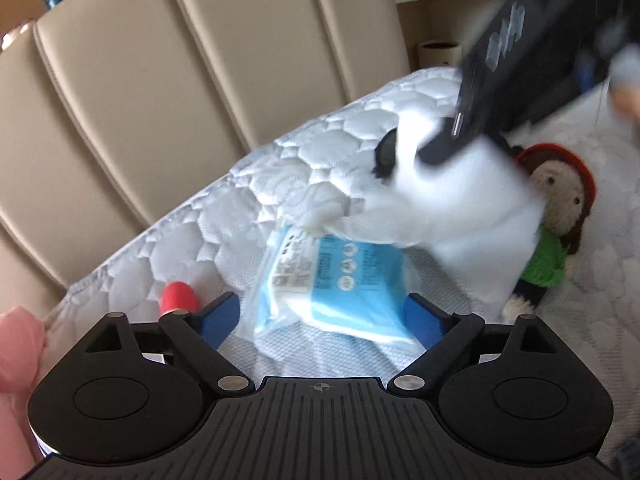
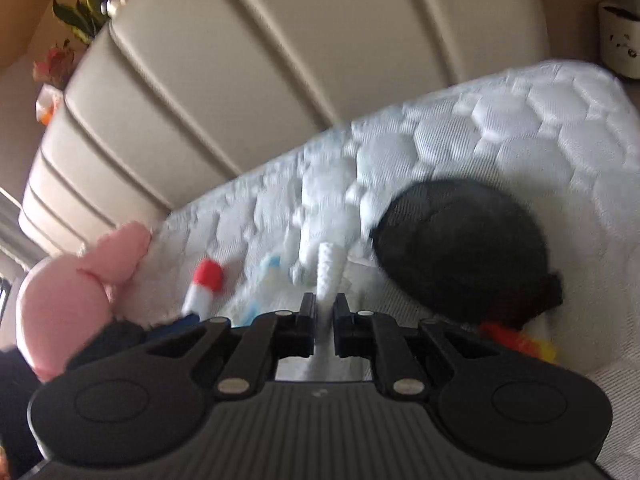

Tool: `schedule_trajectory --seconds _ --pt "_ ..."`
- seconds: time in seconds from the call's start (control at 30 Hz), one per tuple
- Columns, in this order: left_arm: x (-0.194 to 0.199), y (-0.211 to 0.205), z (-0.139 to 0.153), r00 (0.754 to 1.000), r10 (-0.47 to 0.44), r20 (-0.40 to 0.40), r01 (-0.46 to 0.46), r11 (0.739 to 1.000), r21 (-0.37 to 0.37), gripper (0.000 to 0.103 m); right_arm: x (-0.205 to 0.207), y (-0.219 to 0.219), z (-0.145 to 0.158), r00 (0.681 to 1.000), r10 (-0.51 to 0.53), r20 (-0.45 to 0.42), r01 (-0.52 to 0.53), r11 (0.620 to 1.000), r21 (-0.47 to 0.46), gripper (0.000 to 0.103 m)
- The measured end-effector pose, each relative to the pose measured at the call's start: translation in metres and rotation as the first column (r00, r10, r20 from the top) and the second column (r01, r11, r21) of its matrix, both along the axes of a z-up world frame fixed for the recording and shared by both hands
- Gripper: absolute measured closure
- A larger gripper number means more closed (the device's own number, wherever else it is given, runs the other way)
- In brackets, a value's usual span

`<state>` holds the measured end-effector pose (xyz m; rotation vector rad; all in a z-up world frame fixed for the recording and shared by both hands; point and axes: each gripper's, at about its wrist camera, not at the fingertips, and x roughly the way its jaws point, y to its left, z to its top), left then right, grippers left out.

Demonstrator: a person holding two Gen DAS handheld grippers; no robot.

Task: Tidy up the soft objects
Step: 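Release the packet and grasp the knitted doll with the left tool, then wipe the knitted doll with the right tool's towel while the left tool holds it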

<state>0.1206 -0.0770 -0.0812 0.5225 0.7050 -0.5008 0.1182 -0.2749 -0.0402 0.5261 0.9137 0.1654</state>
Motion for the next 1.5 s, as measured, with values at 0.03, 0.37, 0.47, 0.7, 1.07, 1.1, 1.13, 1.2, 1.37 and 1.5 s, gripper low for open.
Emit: schedule_trajectory --seconds 0.03,0.37,0.47,0.7,1.07,1.1,1.13,1.2,1.37,1.5 --pt "0.001 0.002 -0.001 1.000 0.010 0.003 -0.010 1.000 0.007 0.010 0.000 -0.007 0.010 1.000 -0.014 0.017 0.014 1.000 0.011 0.094" --pt "0.043 0.057 0.052 0.947 0.226 -0.227 -0.311 0.819 -0.482 0.003 -0.014 -0.048 0.064 0.980 -0.044 0.196 0.087 0.972 -0.219 0.094" --pt "0.040 0.037 0.066 0.944 0.068 -0.322 -0.264 0.744 -0.615 0.002 -0.012 -0.064 0.058 0.978 -0.095 0.188 0.129 0.975 -0.180 0.094" --pt "-0.010 -0.091 0.011 0.960 -0.248 -0.127 0.227 0.961 -0.160 0.001 -0.015 -0.073 0.059 0.974 -0.095 0.207 0.126 0.981 -0.145 0.094" --pt "-0.034 -0.083 -0.007 0.966 -0.252 -0.058 0.248 0.966 -0.074 0.044 -0.012 -0.065 0.036 0.987 -0.077 0.139 0.100 0.981 -0.168 0.094" --pt "-0.034 -0.078 -0.003 0.971 -0.230 -0.060 0.223 0.969 -0.104 0.048 -0.012 -0.065 0.035 0.987 -0.079 0.137 0.102 0.980 -0.169 0.094" --pt "-0.033 -0.071 0.002 0.975 -0.211 -0.065 0.201 0.970 -0.136 0.050 -0.011 -0.064 0.035 0.988 -0.082 0.135 0.104 0.979 -0.173 0.094" --pt "-0.028 -0.057 0.010 0.984 -0.163 -0.079 0.146 0.972 -0.182 0.051 -0.010 -0.062 0.031 0.989 -0.079 0.121 0.101 0.978 -0.185 0.094" --pt "-0.011 -0.030 0.021 0.993 -0.034 -0.110 0.008 0.975 -0.223 0.053 -0.005 -0.056 0.017 0.996 -0.057 0.066 0.068 0.984 -0.164 0.094" --pt "0.005 -0.009 0.035 0.991 0.079 -0.111 -0.106 0.959 -0.262 0.056 -0.004 -0.054 0.014 0.997 -0.043 0.058 0.050 0.989 -0.139 0.094"
